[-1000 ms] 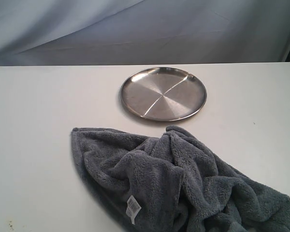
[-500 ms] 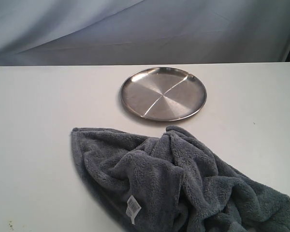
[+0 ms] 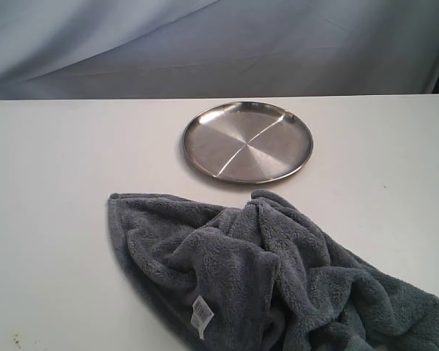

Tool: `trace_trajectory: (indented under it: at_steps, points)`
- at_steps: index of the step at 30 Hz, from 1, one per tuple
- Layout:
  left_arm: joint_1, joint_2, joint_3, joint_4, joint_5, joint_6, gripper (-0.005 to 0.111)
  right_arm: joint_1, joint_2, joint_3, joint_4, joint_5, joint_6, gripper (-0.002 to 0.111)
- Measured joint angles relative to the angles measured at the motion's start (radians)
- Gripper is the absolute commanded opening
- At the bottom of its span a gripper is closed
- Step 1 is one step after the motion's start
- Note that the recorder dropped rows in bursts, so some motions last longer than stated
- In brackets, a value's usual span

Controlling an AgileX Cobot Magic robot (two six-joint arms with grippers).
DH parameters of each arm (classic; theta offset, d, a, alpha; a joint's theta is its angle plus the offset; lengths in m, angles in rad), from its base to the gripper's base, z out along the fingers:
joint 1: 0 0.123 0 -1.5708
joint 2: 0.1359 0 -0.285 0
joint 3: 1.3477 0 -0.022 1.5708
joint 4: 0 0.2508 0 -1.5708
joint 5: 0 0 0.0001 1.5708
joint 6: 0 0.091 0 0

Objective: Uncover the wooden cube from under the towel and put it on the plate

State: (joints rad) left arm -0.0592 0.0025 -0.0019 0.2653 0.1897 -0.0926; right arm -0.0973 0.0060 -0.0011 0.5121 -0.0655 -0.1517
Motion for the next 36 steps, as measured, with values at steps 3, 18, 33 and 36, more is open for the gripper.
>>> trace_trajectory:
  at_steps: [3,18,33,36]
  points:
    - [0.0,0.0,0.0,0.0,0.0,0.0,0.0,0.0,0.0,0.0,0.002,-0.003,0.101,0.0]
    - [0.0,0.0,0.0,0.0,0.0,0.0,0.0,0.116,-0.002,-0.244,-0.12,0.112,0.138,0.0]
    - [0.0,0.0,0.0,0.0,0.0,0.0,0.0,0.216,0.159,-0.506,-0.151,0.408,-0.145,0.0]
    - [0.0,0.0,0.0,0.0,0.0,0.0,0.0,0.216,0.269,-0.529,-0.135,0.423,-0.195,0.0]
